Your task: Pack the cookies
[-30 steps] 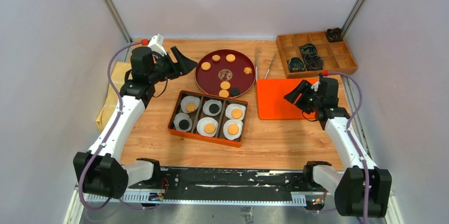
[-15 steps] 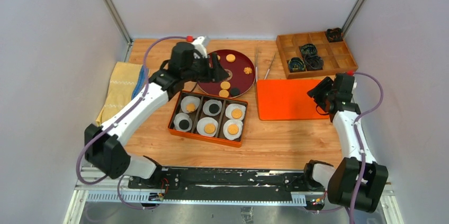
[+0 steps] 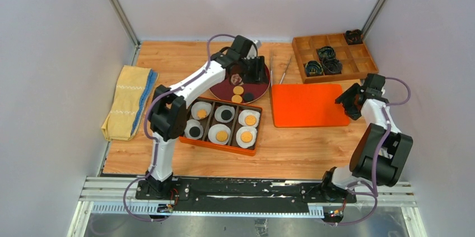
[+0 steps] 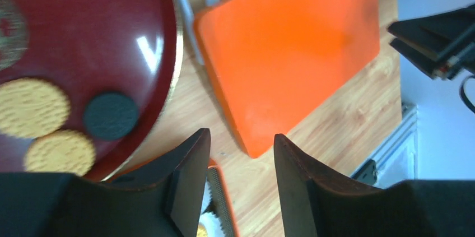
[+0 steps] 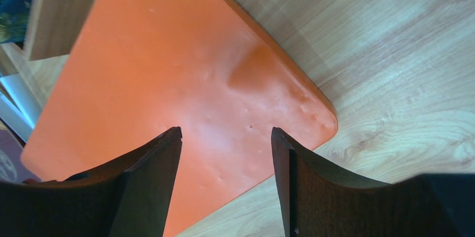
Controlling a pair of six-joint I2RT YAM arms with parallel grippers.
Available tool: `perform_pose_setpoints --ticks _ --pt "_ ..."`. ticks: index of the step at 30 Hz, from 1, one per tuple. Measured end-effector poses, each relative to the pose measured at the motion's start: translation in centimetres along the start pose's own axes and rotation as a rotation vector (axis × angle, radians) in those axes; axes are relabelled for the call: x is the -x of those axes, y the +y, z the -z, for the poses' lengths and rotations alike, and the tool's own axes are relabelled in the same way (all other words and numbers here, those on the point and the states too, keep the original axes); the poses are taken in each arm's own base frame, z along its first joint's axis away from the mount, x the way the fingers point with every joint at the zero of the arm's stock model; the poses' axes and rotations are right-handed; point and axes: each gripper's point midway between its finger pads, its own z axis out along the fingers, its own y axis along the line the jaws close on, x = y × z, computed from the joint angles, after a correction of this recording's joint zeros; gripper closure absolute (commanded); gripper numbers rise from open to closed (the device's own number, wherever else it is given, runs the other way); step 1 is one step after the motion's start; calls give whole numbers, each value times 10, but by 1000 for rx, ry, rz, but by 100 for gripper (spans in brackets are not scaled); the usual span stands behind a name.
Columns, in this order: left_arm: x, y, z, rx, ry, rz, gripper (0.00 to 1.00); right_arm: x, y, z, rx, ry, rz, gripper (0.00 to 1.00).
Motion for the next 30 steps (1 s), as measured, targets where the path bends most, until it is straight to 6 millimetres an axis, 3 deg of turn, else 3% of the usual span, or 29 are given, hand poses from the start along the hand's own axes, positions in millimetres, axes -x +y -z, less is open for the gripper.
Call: perform_pose_setpoints --ticks 3,7,13,24,30 --pt "-11 -20 -20 -45 55 12 46 -9 -7 -9 -6 51 -2 38" --pt "-15 -40 -31 -71 89 18 46 -7 -13 -17 -12 73 -23 39" --pt "-11 -46 -38 -69 97 37 45 -6 -14 -20 -2 82 -32 36" --pt "-52 -14 -84 35 186 72 43 -8 -20 -39 13 121 -64 35" --pt "-58 4 -90 112 187 85 42 -6 -13 -43 52 124 -68 36"
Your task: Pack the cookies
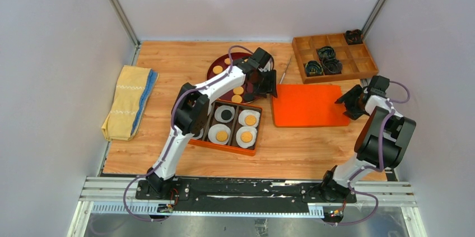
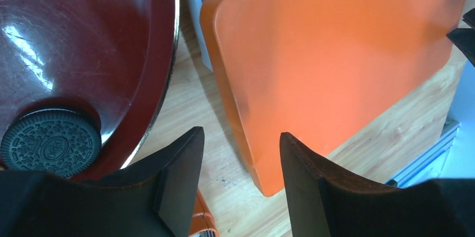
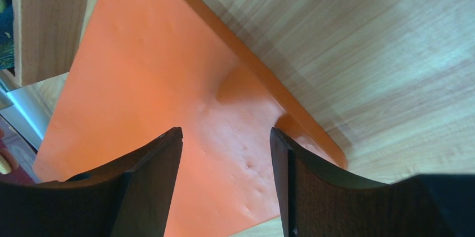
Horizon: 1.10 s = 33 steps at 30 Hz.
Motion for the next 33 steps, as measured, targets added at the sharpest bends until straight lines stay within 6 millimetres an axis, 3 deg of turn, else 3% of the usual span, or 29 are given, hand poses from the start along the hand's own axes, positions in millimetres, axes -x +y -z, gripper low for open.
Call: perform_pose_setpoints --ticks 4,8,16,21,28,33 --pt "-3 5 -10 7 10 14 42 -1 6 -3 40 12 -3 37" --pt "-14 14 -37 6 49 41 42 -2 13 -8 81 29 -11 42" --pt "-13 -9 -47 -77 36 52 42 -4 24 -17 153 64 -36 56" --pt "-13 -13 -49 -93 31 67 45 -10 27 -20 181 99 -52 66" --pt "-18 -16 -47 -106 36 90 68 -15 29 -20 198 122 -60 76" --pt "-12 -38 -15 -156 4 94 80 -16 35 -16 231 130 -61 78"
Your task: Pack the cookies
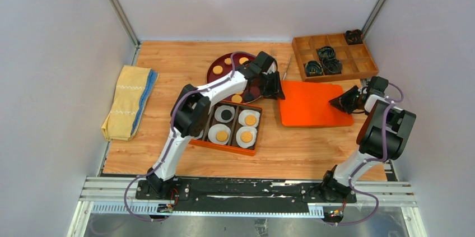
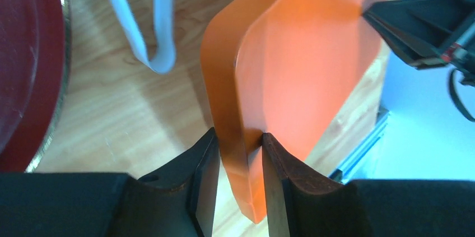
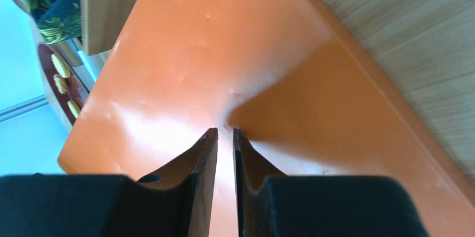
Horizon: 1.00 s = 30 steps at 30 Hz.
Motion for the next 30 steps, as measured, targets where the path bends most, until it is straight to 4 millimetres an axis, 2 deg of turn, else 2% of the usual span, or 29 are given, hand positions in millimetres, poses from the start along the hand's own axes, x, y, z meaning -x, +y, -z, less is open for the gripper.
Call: perform_pose_setpoints --ticks 4,8,13,15,22,25,30 --pt "4 -28 26 -55 -43 -11 85 2 8 4 37 -6 8 80" --pt "8 -49 41 -107 -72 -15 93 8 13 6 57 -23 14 80" --pt "14 -59 43 -147 -96 -9 100 11 19 10 78 -35 13 69" --pt "16 -62 44 -157 -103 -11 100 11 21 12 88 -42 12 65" --pt "30 -78 52 -220 -144 -20 100 6 32 24 129 -68 2 64" --pt "40 -85 65 -269 -175 -17 100 6 37 31 142 -82 1 63" --pt "57 -99 103 -338 -240 -29 100 3 47 45 175 -117 -7 57"
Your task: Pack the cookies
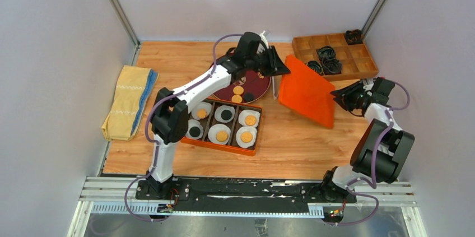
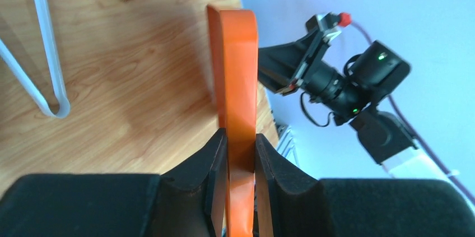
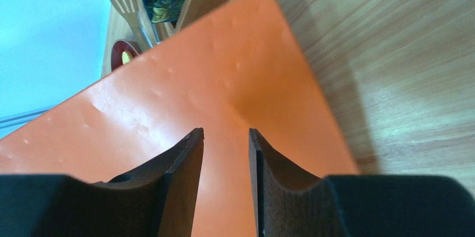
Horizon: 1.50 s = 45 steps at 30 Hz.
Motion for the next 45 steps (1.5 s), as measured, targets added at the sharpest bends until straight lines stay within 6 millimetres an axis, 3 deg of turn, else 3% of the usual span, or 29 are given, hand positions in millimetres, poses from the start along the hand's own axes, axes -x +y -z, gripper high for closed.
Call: perform_pose_setpoints --ticks 5,9,16,23,29,37,45 --pt "31 -23 30 -44 -73 -31 100 6 15 12 33 -52 14 46" --pt "47 -23 49 -43 -113 -41 100 8 17 12 43 -64 15 46" --pt "58 3 60 3 -121 -2 100 -18 -14 -18 43 52 -73 47" --pt "63 -21 64 -84 -111 20 100 -46 -30 -42 73 183 -145 47" --pt "66 -48 67 -210 -104 41 100 -70 -17 -63 161 285 -166 46" --pt "59 -47 66 -231 -76 62 100 -98 7 -75 214 372 -116 46" --pt "69 -50 75 -246 -96 72 100 -102 16 -74 257 372 -122 45"
